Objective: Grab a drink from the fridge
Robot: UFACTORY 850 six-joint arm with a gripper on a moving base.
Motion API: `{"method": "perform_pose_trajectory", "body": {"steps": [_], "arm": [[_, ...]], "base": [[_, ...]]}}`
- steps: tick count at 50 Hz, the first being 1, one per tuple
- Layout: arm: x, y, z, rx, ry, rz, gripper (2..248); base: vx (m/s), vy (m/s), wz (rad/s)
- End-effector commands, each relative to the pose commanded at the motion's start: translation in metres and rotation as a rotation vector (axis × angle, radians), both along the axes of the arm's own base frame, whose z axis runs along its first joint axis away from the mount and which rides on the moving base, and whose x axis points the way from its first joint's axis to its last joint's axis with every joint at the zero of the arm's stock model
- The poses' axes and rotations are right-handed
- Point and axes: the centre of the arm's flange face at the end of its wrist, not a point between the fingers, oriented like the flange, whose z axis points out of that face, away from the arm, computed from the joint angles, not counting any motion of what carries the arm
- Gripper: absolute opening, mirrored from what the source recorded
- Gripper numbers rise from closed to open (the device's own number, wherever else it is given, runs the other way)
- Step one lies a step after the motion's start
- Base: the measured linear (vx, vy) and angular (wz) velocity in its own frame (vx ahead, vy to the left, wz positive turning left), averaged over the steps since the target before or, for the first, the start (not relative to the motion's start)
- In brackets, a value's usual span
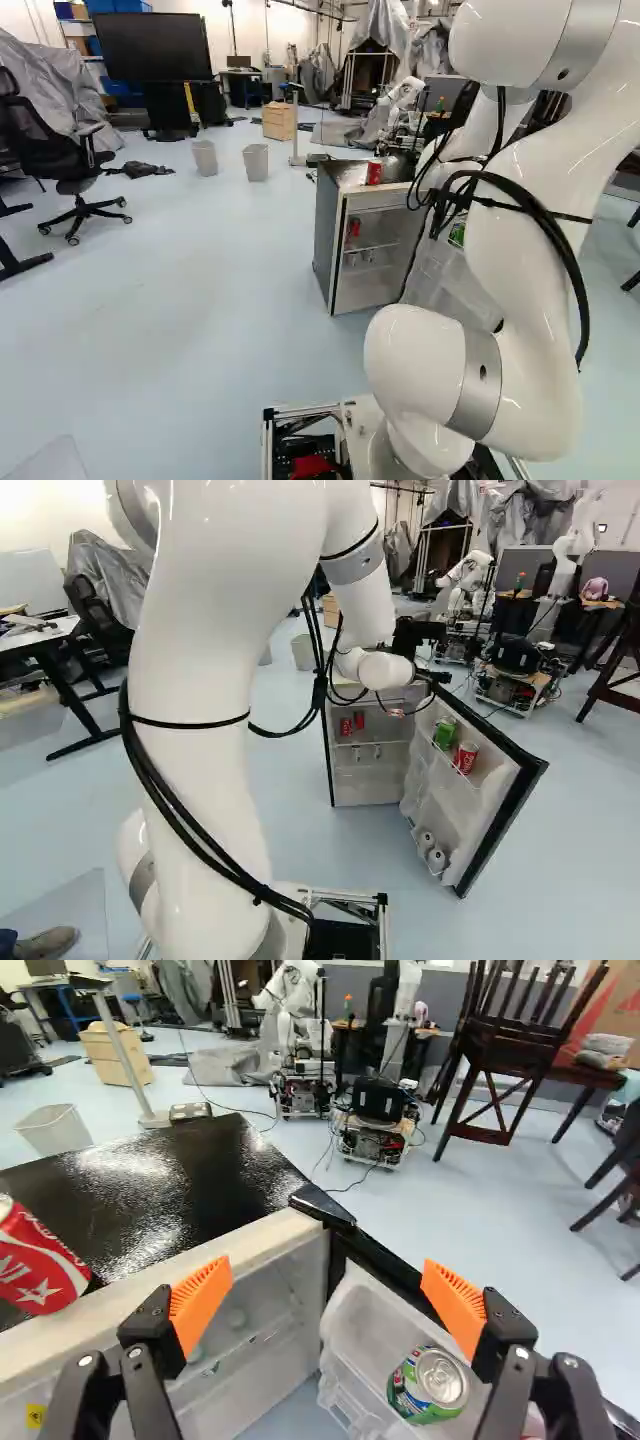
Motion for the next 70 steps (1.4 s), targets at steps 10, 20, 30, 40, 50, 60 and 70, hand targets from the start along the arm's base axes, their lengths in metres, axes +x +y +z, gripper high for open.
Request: {"method": "perform_pose_trajectory", "body": {"steps": [10, 20, 30, 40, 50, 60, 70], "arm": [[-0.008, -0.016, 0.006, 0.042, 0.025, -0.063, 247], [-0.016, -0.031, 0.011, 0.087, 0.047, -0.123, 247], [-0.021, -0.047, 0.017, 0.134, 0.066, -0.179, 247], [-0.025, -0.061, 0.022, 0.184, 0.081, -0.23, 247], [-0.028, -0.076, 0.028, 0.236, 0.093, -0.277, 247], [-0.031, -0.089, 0.034, 0.29, 0.102, -0.321, 247], [-0.034, -0.103, 0.041, 0.346, 0.108, -0.361, 247]], "base": [[0.0, 0.0, 0.0], [0.0, 0.0, 0.0], [0.0, 0.0, 0.0], [0.0, 0.0, 0.0], [0.0, 0.0, 0.0], [0.0, 0.0, 0.0], [0.0, 0.0, 0.0]]}}
